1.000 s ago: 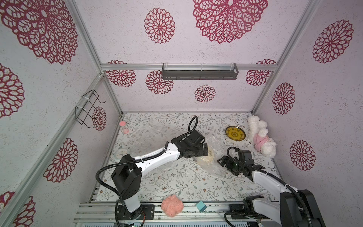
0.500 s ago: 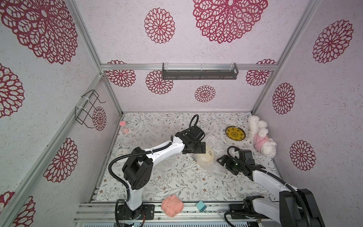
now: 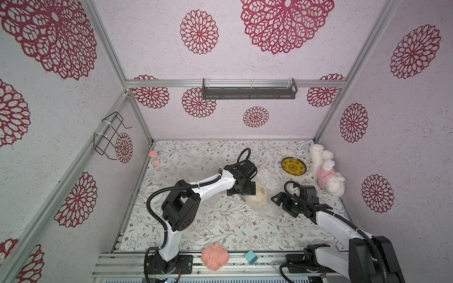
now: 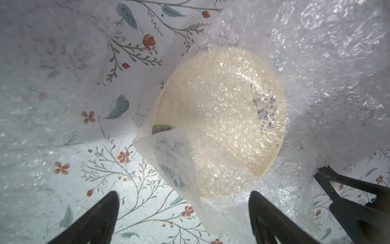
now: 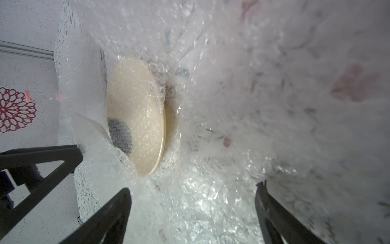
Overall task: Unpack dinner plates from bubble wrap
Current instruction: Unwrap the bubble wrap at the center of the board.
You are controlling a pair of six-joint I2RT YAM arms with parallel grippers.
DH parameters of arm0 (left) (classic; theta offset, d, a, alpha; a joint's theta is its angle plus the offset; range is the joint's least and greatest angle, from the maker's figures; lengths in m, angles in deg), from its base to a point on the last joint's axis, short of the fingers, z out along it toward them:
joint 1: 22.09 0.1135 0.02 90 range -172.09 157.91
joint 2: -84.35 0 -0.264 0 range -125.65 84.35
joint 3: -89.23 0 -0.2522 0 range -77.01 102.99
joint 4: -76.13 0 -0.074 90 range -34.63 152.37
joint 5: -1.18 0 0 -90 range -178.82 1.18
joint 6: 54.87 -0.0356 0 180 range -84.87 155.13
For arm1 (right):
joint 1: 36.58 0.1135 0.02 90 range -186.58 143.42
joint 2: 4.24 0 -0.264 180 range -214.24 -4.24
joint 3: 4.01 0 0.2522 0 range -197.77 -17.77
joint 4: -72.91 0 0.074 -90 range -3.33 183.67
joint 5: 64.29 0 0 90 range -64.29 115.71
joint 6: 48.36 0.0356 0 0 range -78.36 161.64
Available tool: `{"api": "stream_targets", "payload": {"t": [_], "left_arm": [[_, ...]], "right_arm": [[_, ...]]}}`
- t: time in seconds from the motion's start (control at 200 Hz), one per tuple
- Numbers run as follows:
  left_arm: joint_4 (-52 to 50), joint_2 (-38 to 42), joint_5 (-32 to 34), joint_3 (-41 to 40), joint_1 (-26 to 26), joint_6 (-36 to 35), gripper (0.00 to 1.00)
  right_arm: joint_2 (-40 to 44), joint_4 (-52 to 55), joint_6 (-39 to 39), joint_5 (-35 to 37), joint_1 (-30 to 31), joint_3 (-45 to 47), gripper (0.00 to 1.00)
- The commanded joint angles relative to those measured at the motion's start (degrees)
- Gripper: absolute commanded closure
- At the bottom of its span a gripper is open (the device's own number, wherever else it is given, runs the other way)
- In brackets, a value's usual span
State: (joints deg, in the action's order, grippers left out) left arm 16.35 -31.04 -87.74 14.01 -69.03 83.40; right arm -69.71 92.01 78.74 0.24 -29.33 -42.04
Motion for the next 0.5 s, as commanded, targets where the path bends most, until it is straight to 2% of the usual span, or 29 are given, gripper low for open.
{"api": "stream_targets", "payload": {"t": [0.0, 0.305, 0.495], "left_arm": [[-0.5, -0.3, 1.5, 1.0, 0.4, 0.3, 0.01], [0.4, -2.2, 0.7, 1.5, 0.9, -1.5, 0.06], [0.3, -3.7, 0.0, 2.5, 1.1, -2.2, 0.14]], "right_arm": [[1.8, 0.4, -0.6, -0.5, -0.4, -0.7, 0.08], [2.3, 1.2, -0.9, -0.4, -0.8, -0.6, 0.08], [2.8, 1.0, -0.2, -0.8, -0.9, -0.4, 0.08]]}}
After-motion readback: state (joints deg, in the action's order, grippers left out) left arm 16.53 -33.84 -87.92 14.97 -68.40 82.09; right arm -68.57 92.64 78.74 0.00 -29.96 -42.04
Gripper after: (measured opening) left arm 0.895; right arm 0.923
